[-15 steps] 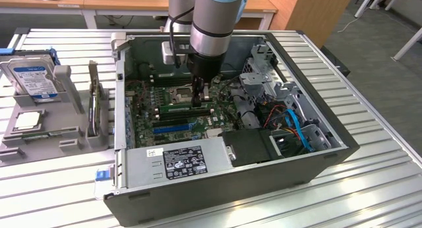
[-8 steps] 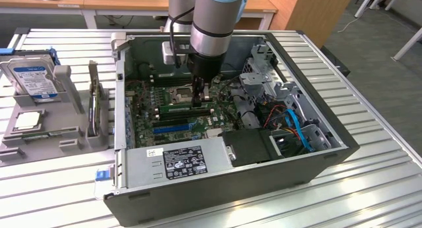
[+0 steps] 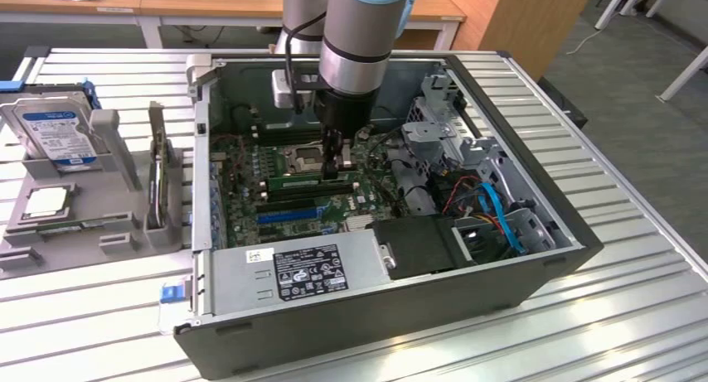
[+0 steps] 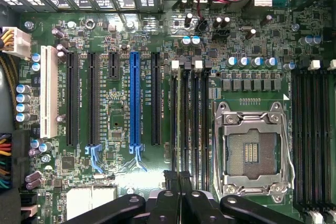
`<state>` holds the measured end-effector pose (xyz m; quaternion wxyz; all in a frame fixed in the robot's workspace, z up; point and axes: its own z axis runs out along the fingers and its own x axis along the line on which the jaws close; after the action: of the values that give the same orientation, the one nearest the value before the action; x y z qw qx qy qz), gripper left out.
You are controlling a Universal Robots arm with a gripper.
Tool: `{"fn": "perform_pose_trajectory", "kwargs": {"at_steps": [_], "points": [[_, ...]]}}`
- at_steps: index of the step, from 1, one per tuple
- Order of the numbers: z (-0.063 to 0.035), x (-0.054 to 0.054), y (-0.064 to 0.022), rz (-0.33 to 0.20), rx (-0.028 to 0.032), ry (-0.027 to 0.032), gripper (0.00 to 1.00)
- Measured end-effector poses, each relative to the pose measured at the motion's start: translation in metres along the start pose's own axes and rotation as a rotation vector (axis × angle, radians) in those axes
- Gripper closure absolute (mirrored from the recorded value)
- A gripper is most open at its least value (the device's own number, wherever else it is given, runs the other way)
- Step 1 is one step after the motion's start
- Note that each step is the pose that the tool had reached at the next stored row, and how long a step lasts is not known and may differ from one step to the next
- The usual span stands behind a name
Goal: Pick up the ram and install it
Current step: 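Insert the ram into the slot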
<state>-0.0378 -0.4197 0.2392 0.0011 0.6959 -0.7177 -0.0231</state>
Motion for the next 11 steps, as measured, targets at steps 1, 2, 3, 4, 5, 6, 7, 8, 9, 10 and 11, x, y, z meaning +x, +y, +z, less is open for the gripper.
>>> {"fn": "perform_pose_trajectory", "kwargs": {"at_steps": [1,2,3,4,5,6,7,8,9,10,11], "points": [[0.0,0.0,0.0,0.0,0.0,0.0,0.89],[0.0,0.0,0.0,0.0,0.0,0.0,0.89],[0.0,0.0,0.0,0.0,0.0,-0.0001,0.89],[0.0,0.0004,-0.0001,0.0,0.0,-0.0001,0.89],[0.0,0.0008,-0.0001,0.0,0.0,-0.0001,0.89],[-0.0001,0.0012,-0.0001,0.0,0.0,0.0,0.89],[0.0,0.0016,0.0,0.0,0.0,-0.0001,0.89],[0.0,0.0018,0.0,0.0,0.0,0.0,0.89],[0.0,0.0018,0.0,0.0,0.0,0.0,0.89],[0.0,0.0018,-0.0001,0.0,0.0,0.0,0.89],[0.0,0.0018,-0.0001,0.0,0.0,-0.0001,0.89]]}}
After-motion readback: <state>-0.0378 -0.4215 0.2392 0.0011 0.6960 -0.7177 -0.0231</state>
